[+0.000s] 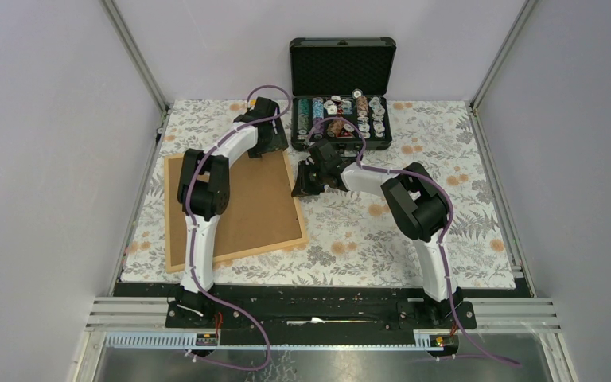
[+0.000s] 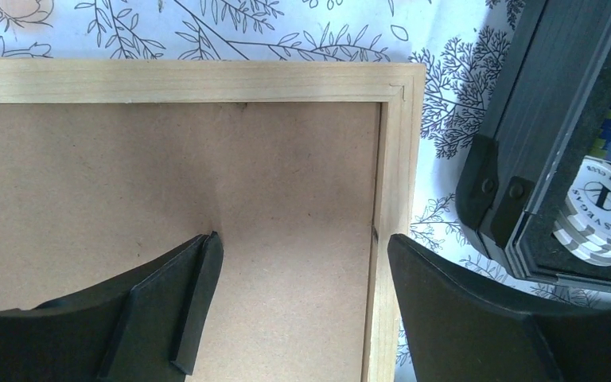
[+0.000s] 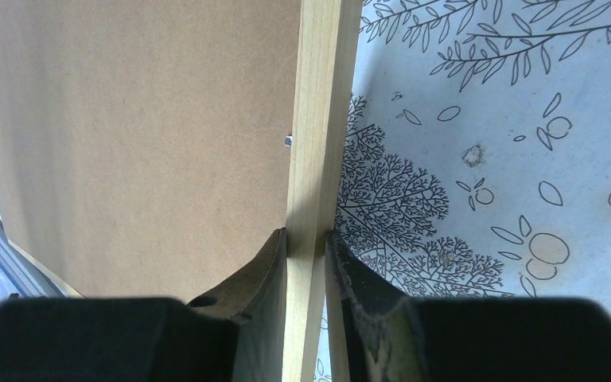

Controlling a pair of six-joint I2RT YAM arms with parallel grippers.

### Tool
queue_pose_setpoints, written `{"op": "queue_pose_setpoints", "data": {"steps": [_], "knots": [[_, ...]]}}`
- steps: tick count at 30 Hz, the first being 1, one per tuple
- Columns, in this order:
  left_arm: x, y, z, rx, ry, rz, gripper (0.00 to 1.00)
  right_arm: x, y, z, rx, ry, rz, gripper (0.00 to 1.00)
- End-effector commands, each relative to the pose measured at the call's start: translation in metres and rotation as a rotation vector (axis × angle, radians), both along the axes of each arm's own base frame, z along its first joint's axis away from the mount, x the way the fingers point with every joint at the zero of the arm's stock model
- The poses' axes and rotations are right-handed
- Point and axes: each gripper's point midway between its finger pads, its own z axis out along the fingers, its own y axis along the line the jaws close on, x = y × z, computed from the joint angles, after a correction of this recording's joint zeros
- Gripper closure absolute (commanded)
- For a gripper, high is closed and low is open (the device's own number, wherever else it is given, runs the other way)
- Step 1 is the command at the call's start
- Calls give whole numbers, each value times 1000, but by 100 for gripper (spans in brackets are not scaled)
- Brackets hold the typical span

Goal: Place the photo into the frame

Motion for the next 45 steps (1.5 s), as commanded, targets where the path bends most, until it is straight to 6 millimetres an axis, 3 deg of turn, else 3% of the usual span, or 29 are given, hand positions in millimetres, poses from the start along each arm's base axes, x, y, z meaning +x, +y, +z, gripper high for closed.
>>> {"op": "queue_pose_setpoints", "data": {"steps": [1, 25, 45], "knots": [[-28, 0, -39, 32, 129, -37, 15, -30, -26, -50, -136, 122, 28, 99], [-38, 11, -59, 166, 190, -34, 21, -30, -26, -50, -136, 123, 28, 99], [-51, 22, -59, 196, 196, -35, 22, -30, -26, -50, -136, 122, 28, 99]]}}
